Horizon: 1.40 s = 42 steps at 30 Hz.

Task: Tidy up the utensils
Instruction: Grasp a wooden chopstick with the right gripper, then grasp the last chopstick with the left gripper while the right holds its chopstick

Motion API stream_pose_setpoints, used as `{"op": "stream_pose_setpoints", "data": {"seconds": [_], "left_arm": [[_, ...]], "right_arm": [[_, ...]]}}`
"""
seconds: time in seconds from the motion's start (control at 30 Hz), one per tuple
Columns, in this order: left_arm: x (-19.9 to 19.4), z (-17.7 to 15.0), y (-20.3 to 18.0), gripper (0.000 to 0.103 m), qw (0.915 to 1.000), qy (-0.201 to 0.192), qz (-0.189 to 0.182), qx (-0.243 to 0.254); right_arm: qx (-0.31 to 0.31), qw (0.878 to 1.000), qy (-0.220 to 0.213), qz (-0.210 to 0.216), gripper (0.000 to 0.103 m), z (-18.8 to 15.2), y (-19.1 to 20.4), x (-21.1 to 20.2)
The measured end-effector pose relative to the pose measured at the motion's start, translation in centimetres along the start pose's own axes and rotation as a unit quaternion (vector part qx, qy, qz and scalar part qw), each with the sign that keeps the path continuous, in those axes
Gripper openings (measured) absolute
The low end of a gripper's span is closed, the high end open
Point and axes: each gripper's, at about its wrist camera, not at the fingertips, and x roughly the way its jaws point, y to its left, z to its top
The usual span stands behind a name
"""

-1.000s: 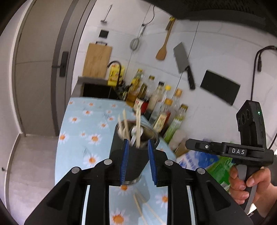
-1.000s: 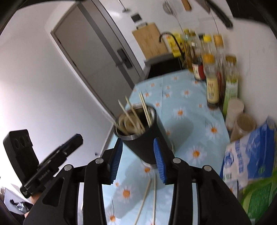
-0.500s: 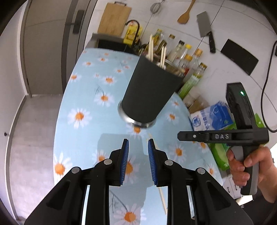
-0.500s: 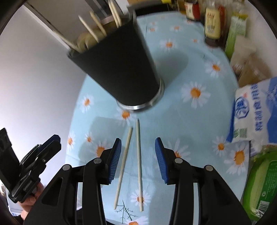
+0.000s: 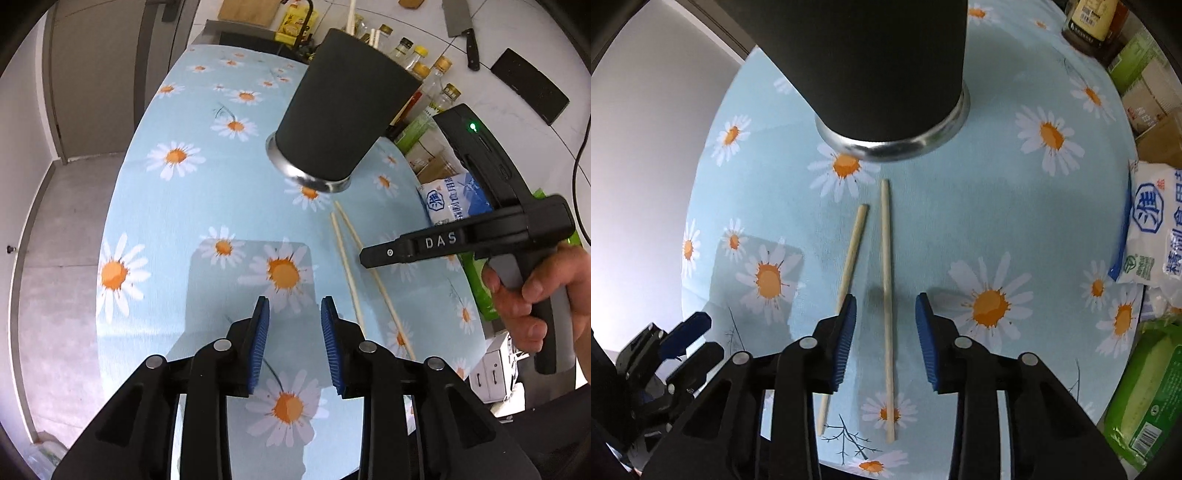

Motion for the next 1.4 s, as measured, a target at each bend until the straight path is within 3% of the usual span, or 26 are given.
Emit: {"op": "stream_pose_setpoints", "data": {"seconds": [0.2,0.37,0.53,0.73,1.07,1.4], "left_arm": [[0.4,-0.6,0.2,0.028,0.9998,0.015,-0.012,-0.007],[0.8,-0.6,0.2,0.028,0.9996,0.021,-0.017,-0.006],[1.1,-0.3,-0.1,0.028,0.9994,0.028,-0.019,0.001],[1.7,0.1,-1.3,0.028,0.9992,0.037,-0.01,0.012],[3.8,1.6,-4.5,0.028,0.9976,0.066,0.019,0.012],[7.0,3.4,-7.1,0.028,0.9909,0.11,0.078,0.007]], "right_arm": [[-0.01,0.999,0.023,-0.044,0.025,0.7,1.2,0.7],[-0.016,0.996,0.033,-0.076,0.006,1.2,1.9,1.0],[-0.016,0.997,0.035,-0.069,0.006,1.8,1.6,1.4],[-0.009,0.999,0.036,-0.028,0.005,1.1,-0.5,0.6],[-0.01,0.998,-0.003,0.058,0.005,-1.7,-4.4,-3.8],[0.008,0.991,-0.044,0.129,0.005,-4.2,-9.2,-7.6]]}}
